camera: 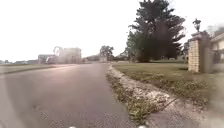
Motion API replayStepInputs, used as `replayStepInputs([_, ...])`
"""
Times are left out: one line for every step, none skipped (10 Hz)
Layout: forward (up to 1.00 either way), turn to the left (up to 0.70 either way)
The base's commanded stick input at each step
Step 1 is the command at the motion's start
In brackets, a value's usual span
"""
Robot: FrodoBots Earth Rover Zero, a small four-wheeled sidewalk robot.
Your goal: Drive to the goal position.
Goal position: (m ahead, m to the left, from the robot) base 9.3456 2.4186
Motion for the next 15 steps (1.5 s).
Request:
replayStepInputs([0.04, 0.5])
replayStepInputs([0.14, 0.38])
replayStepInputs([0.7, 0.35])
replayStepInputs([0.7, 0.35])
replayStepInputs([0.7, 0.35])
replayStepInputs([0.7, 0.35])
replayStepInputs([0.7, 0.35])
replayStepInputs([0.7, 0.35])
replayStepInputs([0.7, 0.35])
replayStepInputs([0.7, 0.35])
replayStepInputs([0.7, 0.35])
replayStepInputs([0.7, 0.35])
replayStepInputs([0.7, 0.18])
replayStepInputs([0.7, 0.1])
replayStepInputs([0.7, 0.01])
